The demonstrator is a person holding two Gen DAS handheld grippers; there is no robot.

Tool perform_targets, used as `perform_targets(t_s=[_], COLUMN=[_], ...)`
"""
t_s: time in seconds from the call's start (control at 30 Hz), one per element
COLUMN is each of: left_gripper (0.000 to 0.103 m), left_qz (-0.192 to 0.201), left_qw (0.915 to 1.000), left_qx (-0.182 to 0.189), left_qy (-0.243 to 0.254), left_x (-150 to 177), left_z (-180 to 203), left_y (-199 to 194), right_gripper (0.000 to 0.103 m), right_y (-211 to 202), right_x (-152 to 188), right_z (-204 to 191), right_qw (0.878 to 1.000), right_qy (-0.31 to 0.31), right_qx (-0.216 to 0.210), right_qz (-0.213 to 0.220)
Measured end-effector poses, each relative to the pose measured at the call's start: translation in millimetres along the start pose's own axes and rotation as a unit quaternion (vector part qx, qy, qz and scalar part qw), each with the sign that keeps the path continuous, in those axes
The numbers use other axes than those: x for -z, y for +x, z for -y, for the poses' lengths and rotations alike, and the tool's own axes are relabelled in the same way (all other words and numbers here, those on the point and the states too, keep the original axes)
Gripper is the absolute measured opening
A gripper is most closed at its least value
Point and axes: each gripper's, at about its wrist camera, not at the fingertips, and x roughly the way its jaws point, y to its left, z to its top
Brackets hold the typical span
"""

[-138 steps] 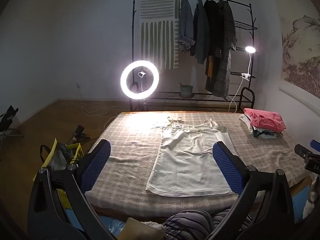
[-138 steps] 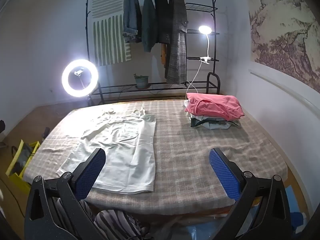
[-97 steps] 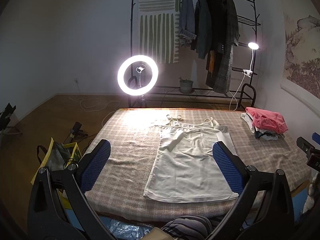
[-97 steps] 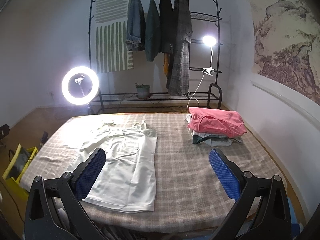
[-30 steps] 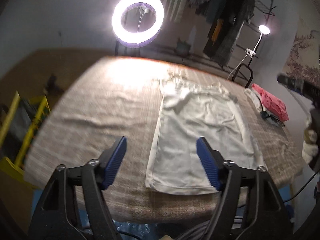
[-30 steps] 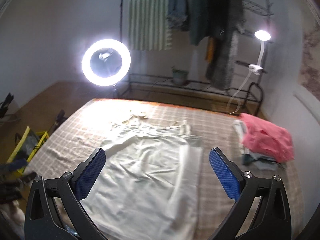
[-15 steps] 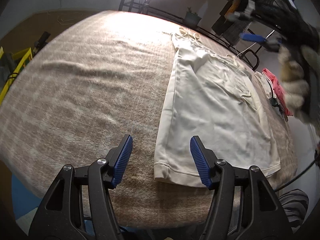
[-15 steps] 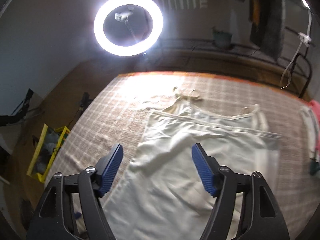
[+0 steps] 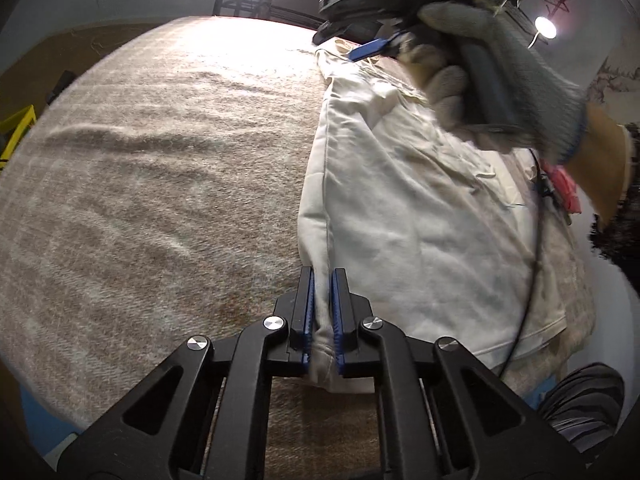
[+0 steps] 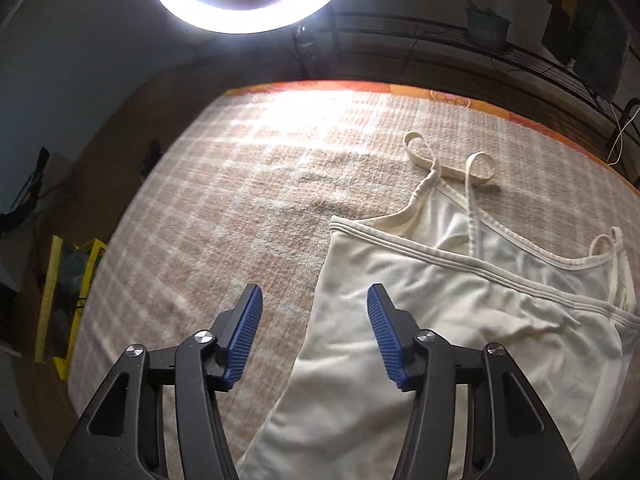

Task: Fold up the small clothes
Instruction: 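Grasp the camisole side edge with the left tool while the right tool pinches the hem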

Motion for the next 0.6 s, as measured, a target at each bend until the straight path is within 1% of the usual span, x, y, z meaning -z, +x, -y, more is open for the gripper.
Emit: perform_targets(t_s=[0.1,0.23,0.27,0.3,0.4,0.43,0.53,0.6], left_gripper=[0.005,0.004,0.004,0.004,0.004,0.004,0.004,0.003], left_qz=[0.003,0.004,0.004,0.005,0.009,0.010,0.014,0.016], left_qw=[0.9999,0.9994,0.9993,0.9992,0.9989,0.9988,0.9987,0.9985], left_qx=[0.015,0.032,0.035,0.038,0.045,0.046,0.049,0.052], left_qy=[-0.003,-0.009,-0.011,-0.012,-0.014,-0.013,-0.002,0.007], left_x=[0.1,-1.0,-1.2,-1.1,-1.2,-1.9,-2.5,-3.4], left_z=[0.0,-1.4,-1.4,-0.8,1.6,2.5,10.1,16.2], left_y=[-2.8,-7.0,-8.0,-9.4,-14.1,-15.5,-21.4,-24.4], right_gripper=[0.046,0.041,0.036,0.034,0.021,0.011,0.004,0.003], right_y=[17.7,31.2,34.5,37.1,38.9,38.7,36.1,28.5], right_x=[-4.6,-8.9,-9.7,-10.1,-12.5,-13.0,-16.0,-16.6], right_z=[-5.3,-11.5,-12.7,-13.7,-15.0,-13.5,-4.6,4.0], right_qw=[0.999,0.998,0.997,0.996,0.995,0.994,0.996,0.998], right_qy=[-0.014,-0.034,-0.039,-0.044,-0.056,-0.057,-0.043,-0.030], right_qx=[0.024,0.049,0.055,0.065,0.081,0.084,0.073,0.059], right_qz=[-0.016,-0.028,-0.033,-0.036,-0.033,-0.032,-0.029,-0.020])
